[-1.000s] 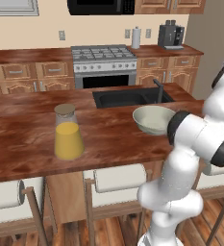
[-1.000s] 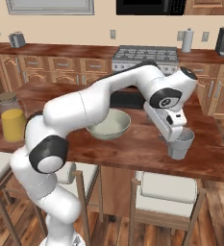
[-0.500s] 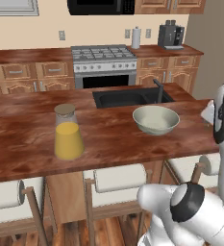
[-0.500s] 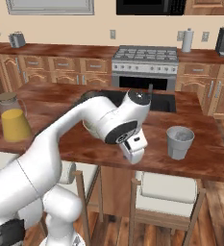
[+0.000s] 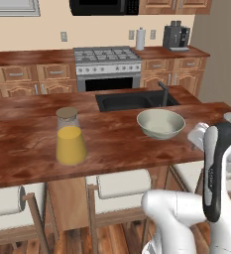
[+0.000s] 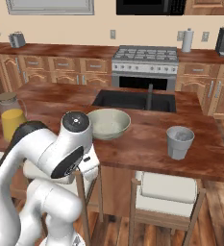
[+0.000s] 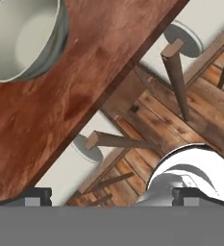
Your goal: There are two ice cubes in the ice bowl. Place both ice cubes in the glass cup.
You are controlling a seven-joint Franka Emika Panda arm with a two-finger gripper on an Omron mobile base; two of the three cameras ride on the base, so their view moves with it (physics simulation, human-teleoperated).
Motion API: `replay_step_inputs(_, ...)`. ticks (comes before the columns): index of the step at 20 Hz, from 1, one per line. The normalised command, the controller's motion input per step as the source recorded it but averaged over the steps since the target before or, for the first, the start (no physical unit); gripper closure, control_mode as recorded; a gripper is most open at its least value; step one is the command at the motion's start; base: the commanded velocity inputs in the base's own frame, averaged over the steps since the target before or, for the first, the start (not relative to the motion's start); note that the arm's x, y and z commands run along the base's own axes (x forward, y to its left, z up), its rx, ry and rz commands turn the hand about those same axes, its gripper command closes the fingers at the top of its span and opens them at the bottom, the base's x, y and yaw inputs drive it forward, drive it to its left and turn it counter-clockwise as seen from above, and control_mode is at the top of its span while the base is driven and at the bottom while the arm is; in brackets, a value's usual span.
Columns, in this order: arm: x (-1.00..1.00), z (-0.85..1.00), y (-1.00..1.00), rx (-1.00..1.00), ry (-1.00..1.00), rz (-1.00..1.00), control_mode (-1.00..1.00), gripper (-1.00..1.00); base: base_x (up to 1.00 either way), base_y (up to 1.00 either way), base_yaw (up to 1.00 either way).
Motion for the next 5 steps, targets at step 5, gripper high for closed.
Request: replay_step_inputs(5, -0.05, -0.02, 0.04, 0.01, 0.01, 0.02, -1.00, -1.00, 0.00, 0.00, 0.00)
